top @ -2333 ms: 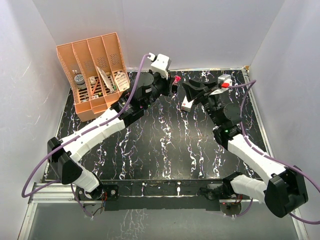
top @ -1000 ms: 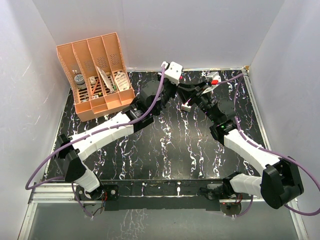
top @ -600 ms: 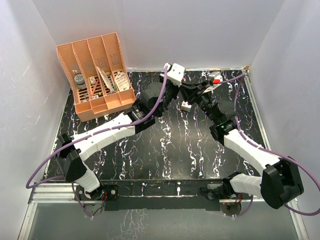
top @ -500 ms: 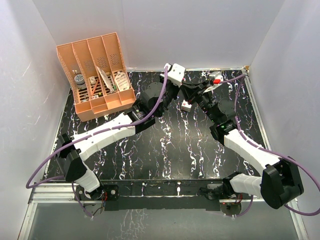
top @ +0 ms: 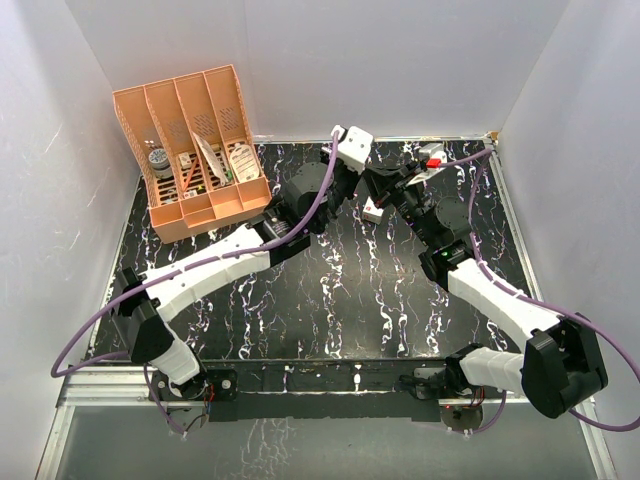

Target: Put the keys on the keyring

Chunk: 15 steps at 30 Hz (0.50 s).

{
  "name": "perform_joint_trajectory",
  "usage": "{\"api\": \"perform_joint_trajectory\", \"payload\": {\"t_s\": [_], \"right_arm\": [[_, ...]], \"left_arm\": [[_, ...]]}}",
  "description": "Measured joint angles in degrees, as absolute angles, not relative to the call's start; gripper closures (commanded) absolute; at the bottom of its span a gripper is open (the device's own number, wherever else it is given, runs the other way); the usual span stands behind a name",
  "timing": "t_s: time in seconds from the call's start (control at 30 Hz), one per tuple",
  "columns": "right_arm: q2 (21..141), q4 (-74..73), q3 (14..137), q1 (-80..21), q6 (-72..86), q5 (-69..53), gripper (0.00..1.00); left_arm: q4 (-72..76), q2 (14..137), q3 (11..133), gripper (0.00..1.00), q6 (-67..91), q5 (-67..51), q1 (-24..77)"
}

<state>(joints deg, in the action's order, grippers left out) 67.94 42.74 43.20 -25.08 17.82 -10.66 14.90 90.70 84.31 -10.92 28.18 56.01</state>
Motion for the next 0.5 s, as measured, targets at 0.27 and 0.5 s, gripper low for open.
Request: {"api": "perform_joint_trajectory", "payload": {"t_s": [0.27,0.5], "right_arm": [[67.2,42.1,42.6,-25.1,16.1,-8.9,0.99],[66.7,40.4,42.3,-25.1,13.8,-7.4,0.99]], "left_arm": [[7.1,92.2,89.4,1.00,-10.9,28.2,56.2],[-0.3,95.2,95.2,1.00,-10.3,27.7,56.2]]}}
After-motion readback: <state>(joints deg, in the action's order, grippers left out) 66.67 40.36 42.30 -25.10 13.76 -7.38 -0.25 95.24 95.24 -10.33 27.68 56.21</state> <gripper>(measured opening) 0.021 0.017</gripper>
